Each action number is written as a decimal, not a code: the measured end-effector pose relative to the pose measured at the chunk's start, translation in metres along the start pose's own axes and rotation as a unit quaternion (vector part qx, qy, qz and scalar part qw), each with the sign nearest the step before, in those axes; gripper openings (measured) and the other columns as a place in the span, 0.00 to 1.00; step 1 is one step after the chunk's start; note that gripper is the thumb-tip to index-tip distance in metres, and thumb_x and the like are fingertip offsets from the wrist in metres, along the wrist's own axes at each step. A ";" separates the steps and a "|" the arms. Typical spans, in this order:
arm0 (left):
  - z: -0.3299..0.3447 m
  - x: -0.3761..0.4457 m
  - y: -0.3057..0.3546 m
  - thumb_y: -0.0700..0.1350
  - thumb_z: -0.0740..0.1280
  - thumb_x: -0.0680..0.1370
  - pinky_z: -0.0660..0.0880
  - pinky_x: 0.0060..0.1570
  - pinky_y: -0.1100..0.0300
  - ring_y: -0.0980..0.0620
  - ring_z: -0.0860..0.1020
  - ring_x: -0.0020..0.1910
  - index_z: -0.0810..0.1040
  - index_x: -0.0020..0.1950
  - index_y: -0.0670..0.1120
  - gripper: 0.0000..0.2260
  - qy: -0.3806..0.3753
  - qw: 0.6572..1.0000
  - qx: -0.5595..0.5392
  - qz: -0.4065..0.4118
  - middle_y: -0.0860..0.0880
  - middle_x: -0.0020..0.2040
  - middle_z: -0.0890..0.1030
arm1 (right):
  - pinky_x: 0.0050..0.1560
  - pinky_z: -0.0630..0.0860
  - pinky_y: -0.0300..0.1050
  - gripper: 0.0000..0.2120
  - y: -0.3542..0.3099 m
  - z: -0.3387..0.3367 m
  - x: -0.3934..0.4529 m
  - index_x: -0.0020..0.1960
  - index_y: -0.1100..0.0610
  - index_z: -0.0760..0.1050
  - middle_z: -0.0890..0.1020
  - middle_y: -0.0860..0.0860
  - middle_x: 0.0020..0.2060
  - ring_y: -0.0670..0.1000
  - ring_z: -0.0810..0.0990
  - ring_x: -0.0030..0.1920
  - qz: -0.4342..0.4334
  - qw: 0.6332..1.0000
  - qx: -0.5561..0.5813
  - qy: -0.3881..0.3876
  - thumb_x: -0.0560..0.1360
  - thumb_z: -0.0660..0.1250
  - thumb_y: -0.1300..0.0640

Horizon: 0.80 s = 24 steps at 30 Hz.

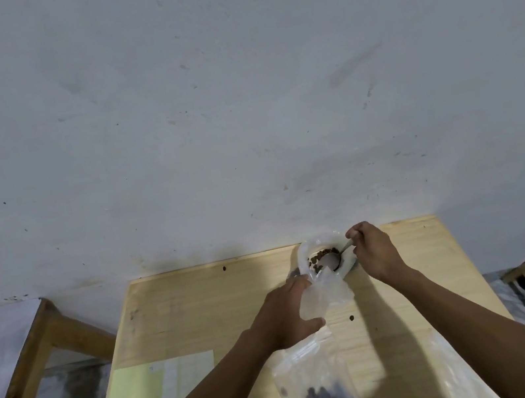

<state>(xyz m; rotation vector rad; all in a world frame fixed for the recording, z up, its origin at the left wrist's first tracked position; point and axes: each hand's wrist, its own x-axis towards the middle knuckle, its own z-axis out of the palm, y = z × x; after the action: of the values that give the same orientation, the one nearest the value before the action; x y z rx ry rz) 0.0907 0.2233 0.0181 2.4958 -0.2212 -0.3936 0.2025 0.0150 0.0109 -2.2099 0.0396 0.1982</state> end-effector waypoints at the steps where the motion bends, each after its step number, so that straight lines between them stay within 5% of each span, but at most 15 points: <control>1: 0.002 0.002 0.000 0.59 0.70 0.71 0.71 0.63 0.52 0.48 0.72 0.67 0.65 0.72 0.48 0.34 0.000 1.000 -0.001 0.000 0.51 0.71 0.71 | 0.54 0.76 0.52 0.11 0.002 0.001 -0.001 0.52 0.58 0.74 0.80 0.54 0.49 0.56 0.79 0.49 0.019 1.000 0.003 -0.005 0.83 0.53 0.59; 9: 0.013 0.005 -0.001 0.62 0.68 0.69 0.74 0.60 0.50 0.47 0.73 0.65 0.67 0.70 0.49 0.33 0.015 1.000 -0.003 0.008 0.51 0.68 0.74 | 0.37 0.75 0.44 0.11 0.015 0.017 -0.016 0.49 0.62 0.76 0.77 0.56 0.38 0.52 0.75 0.34 0.189 0.958 0.218 -0.012 0.82 0.55 0.64; 14: 0.011 -0.001 -0.008 0.61 0.69 0.70 0.72 0.62 0.52 0.48 0.74 0.64 0.66 0.72 0.49 0.34 0.030 1.000 0.005 0.000 0.51 0.69 0.73 | 0.45 0.75 0.54 0.10 0.017 0.006 -0.020 0.51 0.64 0.76 0.77 0.56 0.35 0.54 0.75 0.35 0.168 0.954 0.238 0.062 0.81 0.56 0.64; 24: 0.000 -0.007 -0.020 0.60 0.69 0.73 0.69 0.60 0.54 0.50 0.74 0.61 0.66 0.70 0.50 0.30 0.097 0.990 0.063 -0.081 0.52 0.65 0.73 | 0.42 0.76 0.47 0.11 -0.006 -0.045 -0.024 0.46 0.59 0.76 0.77 0.56 0.40 0.54 0.76 0.35 0.129 0.938 0.298 0.117 0.80 0.56 0.65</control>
<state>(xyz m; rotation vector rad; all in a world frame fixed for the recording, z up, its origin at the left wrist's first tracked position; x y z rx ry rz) 0.0858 0.2412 0.0077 2.6659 0.0357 -0.2030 0.1851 -0.0177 0.0461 -1.6023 0.4633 0.0529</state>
